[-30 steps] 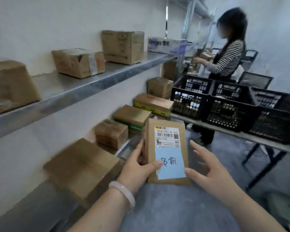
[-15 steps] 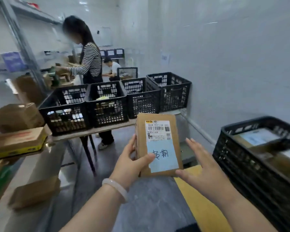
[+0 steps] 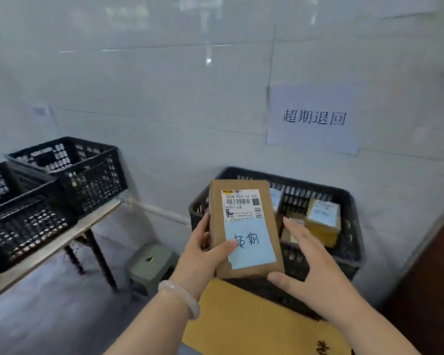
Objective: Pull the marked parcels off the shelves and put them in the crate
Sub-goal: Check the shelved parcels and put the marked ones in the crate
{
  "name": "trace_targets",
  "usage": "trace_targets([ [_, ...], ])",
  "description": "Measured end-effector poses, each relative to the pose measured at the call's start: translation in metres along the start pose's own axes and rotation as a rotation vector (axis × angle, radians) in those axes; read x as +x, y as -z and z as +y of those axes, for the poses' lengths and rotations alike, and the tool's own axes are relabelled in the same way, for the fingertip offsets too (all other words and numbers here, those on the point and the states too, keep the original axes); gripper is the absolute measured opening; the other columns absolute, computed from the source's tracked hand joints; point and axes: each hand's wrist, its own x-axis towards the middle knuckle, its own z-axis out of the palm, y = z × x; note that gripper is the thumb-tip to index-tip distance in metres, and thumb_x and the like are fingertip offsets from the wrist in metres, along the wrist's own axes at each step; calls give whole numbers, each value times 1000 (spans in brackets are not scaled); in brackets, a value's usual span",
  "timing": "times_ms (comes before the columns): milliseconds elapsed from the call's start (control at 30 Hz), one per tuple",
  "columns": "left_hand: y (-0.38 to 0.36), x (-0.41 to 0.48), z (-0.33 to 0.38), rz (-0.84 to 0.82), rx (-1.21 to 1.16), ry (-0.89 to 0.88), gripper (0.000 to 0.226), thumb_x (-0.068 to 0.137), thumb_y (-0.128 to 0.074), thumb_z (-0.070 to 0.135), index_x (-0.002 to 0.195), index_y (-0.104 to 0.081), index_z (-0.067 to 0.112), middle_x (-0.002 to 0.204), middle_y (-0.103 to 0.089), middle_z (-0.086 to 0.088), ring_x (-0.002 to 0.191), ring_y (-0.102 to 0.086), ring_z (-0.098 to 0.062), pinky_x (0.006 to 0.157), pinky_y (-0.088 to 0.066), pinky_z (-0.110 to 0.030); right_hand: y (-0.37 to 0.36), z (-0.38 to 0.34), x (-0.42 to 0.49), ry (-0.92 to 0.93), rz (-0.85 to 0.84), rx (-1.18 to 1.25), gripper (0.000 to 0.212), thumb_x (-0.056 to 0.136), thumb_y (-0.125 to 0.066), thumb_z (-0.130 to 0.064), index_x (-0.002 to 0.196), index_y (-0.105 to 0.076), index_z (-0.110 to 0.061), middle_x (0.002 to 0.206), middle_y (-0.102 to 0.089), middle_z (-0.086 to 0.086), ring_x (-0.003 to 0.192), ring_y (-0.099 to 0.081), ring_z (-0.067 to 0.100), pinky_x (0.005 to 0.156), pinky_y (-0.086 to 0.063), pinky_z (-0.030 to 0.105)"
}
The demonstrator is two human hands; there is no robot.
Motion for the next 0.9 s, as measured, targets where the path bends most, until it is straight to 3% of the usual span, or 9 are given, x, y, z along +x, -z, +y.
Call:
trace_targets([
  [167, -35, 46, 2, -211, 11, 55, 77, 76, -83, 24, 139, -43, 47, 106, -74, 12, 97, -72, -14, 79, -60, -39, 13, 23, -14, -113, 82, -5, 106, 48, -59, -87, 136, -1, -73, 137, 3, -58, 134, 1, -24, 116, -17, 30],
  [300, -76, 78, -7, -260, 21, 90, 76, 80, -79, 25, 143, -40, 44, 116, -71, 8, 103, -70, -16, 88, -57, -45, 34, 47, -14, -156, 99, -45, 104, 53, -59, -84, 139, -1, -69, 141, 3, -54, 136, 0, -20, 116, -16, 26],
  [367, -96, 91, -15, -263, 20, 125, 69, 81, -78, 25, 138, -45, 46, 113, -72, 9, 98, -71, -14, 82, -59, -40, 48, 62, -11, -173, 111, -52, 102, 57, -61, -80, 138, -1, -70, 141, 3, -53, 136, -3, -20, 114, -17, 24],
  [467, -120, 113, -24, -237, 20, 178, 53, 82, -77, 26, 116, -50, 57, 99, -74, 16, 86, -73, -8, 62, -59, -26, 68, 85, -3, -175, 147, -25, 98, 58, -62, -78, 135, -3, -73, 139, 0, -56, 131, -3, -26, 111, -18, 24],
  [567, -139, 136, -28, -237, 35, 217, 46, 83, -76, 27, 105, -52, 58, 97, -74, 16, 83, -73, -9, 59, -58, -27, 78, 104, 10, -184, 171, -12, 95, 59, -61, -78, 134, -3, -74, 142, -3, -52, 130, -5, -26, 112, -19, 25],
  [667, -148, 158, -31, -219, 38, 258, 53, 83, -77, 27, 119, -48, 52, 101, -75, 9, 86, -74, -15, 70, -60, -38, 79, 118, 24, -193, 155, 3, 93, 60, -59, -78, 135, -3, -73, 149, -8, -44, 138, -10, -15, 115, -20, 29],
  [800, -152, 184, -33, -215, 55, 314, 64, 83, -76, 27, 134, -43, 46, 92, -77, 8, 79, -75, -14, 56, -58, -31, 81, 129, 41, -200, 138, 13, 93, 59, -56, -80, 135, -3, -73, 148, -6, -45, 139, -8, -15, 116, -19, 30],
  [900, -153, 203, -35, -225, 73, 342, 71, 81, -77, 29, 141, -42, 43, 91, -77, 7, 77, -74, -15, 65, -59, -37, 83, 131, 59, -208, 182, 23, 89, 61, -57, -77, 133, -3, -75, 143, -5, -50, 137, -7, -17, 115, -18, 27],
])
